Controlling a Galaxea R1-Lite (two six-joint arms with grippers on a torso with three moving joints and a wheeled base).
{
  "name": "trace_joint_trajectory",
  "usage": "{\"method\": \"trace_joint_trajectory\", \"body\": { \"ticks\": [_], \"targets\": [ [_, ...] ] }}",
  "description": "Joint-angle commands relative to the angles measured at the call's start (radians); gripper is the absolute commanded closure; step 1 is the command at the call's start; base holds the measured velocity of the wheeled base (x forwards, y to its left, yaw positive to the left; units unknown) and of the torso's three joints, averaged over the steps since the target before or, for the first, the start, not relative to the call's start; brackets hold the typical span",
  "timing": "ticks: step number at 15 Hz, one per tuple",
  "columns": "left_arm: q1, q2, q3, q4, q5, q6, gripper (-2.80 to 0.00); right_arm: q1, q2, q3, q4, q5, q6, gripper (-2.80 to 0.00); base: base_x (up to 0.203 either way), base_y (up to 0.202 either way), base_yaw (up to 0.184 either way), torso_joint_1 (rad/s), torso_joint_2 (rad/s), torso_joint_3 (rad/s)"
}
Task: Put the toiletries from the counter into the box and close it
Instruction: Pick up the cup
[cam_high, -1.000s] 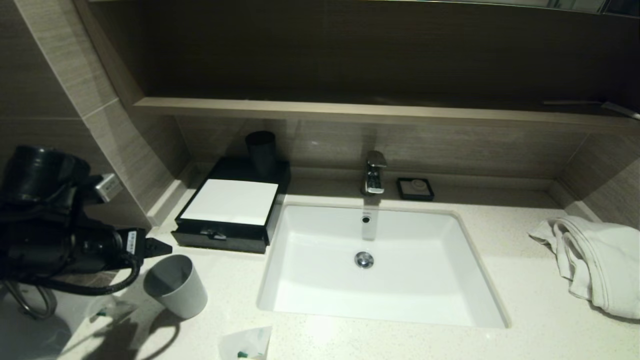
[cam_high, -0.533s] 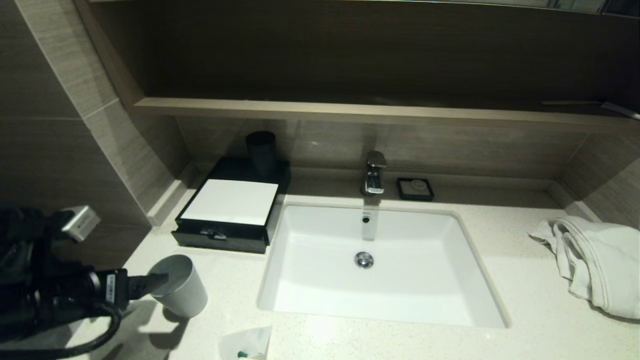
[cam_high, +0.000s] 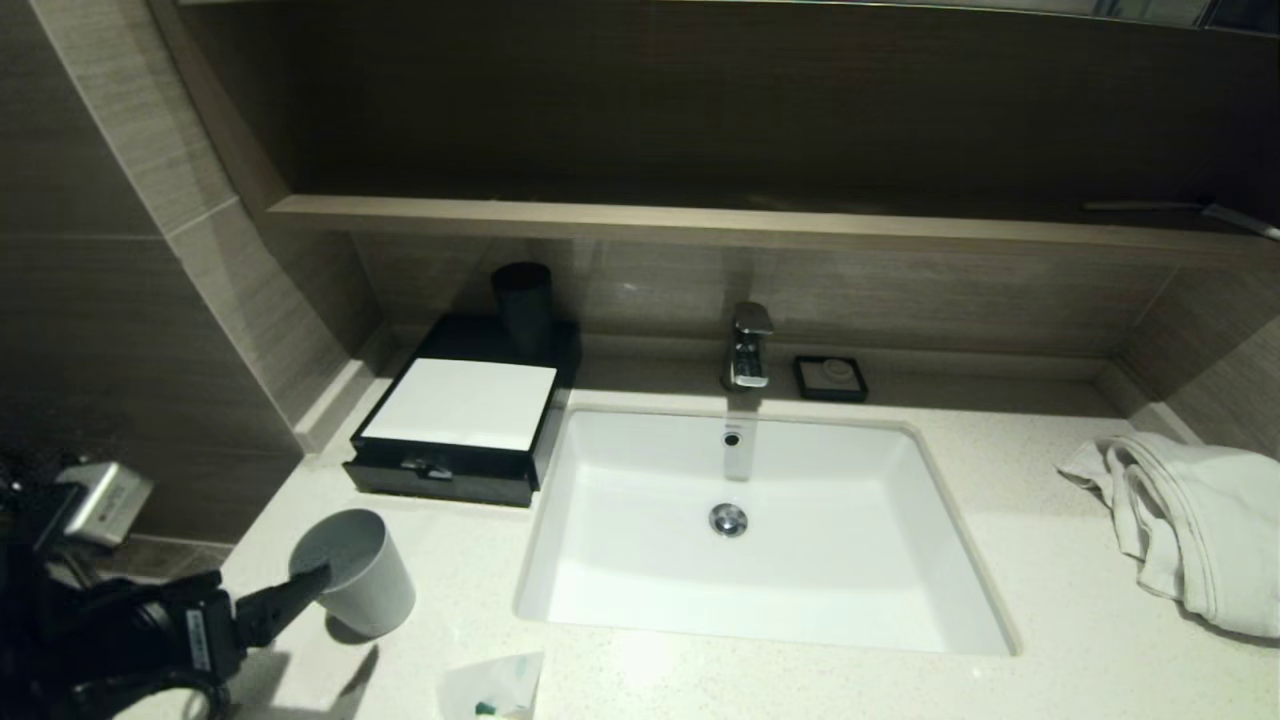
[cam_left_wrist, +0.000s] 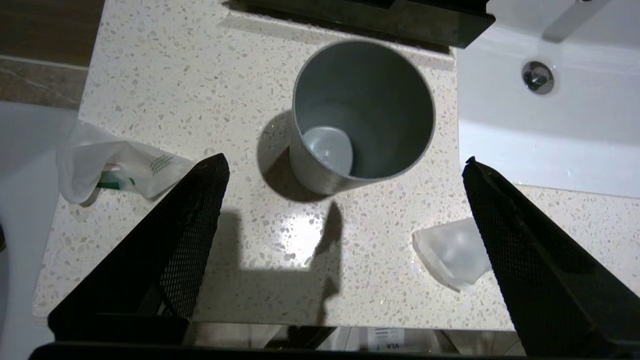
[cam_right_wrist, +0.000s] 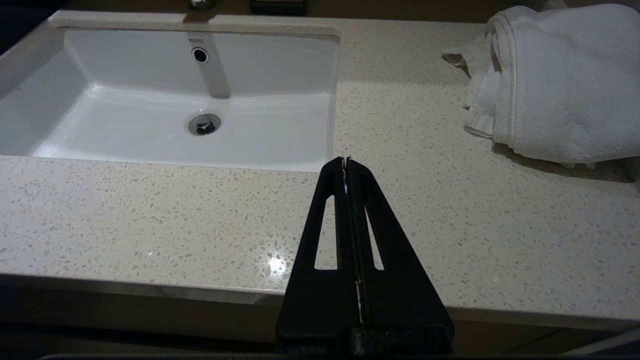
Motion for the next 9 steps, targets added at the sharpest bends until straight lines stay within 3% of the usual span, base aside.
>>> {"method": "trace_joint_trajectory", "body": {
  "ticks": [1, 6, 9],
  "targets": [
    [-0.002, -0.009, 0.034, -0.008, -0.001, 0.008, -2.8, 0.0, 0.0, 0.0, 0.0, 0.001, 0.0, 0.0, 0.0, 0.0, 0.0, 0.0, 0.0, 0.0],
    [-0.003, 0.013, 0.135, -0.124, -0.001, 0.054, -2.8, 0.0, 0.0, 0.0, 0.0, 0.001, 0.0, 0.0, 0.0, 0.0, 0.0, 0.0, 0.0, 0.0],
    [-0.003, 0.029, 0.135, -0.127, -0.001, 0.056, -2.8, 0.0, 0.0, 0.0, 0.0, 0.001, 0.0, 0.0, 0.0, 0.0, 0.0, 0.0, 0.0, 0.0]
  ]
}}
